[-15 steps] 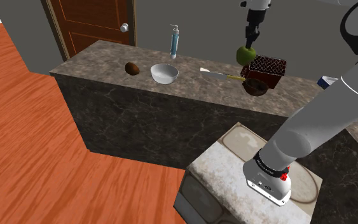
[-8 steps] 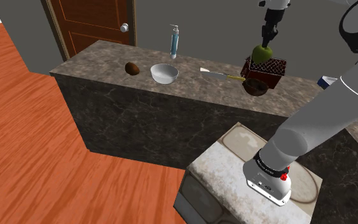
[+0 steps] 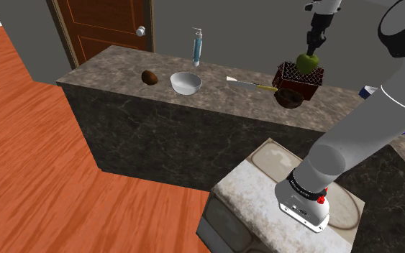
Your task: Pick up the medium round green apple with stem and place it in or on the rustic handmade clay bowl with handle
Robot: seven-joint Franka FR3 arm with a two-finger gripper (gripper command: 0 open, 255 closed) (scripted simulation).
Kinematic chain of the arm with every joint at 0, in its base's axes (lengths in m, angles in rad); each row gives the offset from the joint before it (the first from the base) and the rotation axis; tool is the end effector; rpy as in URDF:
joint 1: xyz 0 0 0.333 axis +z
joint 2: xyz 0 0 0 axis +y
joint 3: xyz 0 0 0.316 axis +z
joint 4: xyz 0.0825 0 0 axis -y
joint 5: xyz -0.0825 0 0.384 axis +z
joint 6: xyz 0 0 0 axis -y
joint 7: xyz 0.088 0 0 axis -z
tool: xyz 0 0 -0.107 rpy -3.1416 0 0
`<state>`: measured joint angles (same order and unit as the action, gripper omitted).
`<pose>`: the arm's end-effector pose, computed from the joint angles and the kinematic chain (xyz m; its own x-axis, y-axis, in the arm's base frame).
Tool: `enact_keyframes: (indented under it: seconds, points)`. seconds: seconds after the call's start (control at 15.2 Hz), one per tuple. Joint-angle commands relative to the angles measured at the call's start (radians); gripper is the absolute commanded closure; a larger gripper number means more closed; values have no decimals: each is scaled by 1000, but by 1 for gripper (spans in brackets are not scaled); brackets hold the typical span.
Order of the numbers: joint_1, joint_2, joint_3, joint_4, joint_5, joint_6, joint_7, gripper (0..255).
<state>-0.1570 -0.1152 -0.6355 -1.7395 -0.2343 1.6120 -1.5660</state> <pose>0.3408 -0.4035 0.5990 0.6911 0.7037 -0.1648 0.7090 -0.7043 -0.0342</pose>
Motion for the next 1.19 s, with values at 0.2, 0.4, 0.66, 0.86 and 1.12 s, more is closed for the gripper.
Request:
enact_keyframes:
  seconds: [0.2, 0.4, 0.66, 0.86, 1.12]
  points:
    - [-1, -9, -1, -75, -7, 66, 14, 255]
    - [-3, -12, -2, -117, -10, 105, 22, 255]
    - [-5, -12, -6, -170, -13, 158, 30, 255]
    - [-6, -9, -9, -208, -14, 198, 35, 255]
    - [-8, -1, -13, -254, -13, 251, 40, 255]
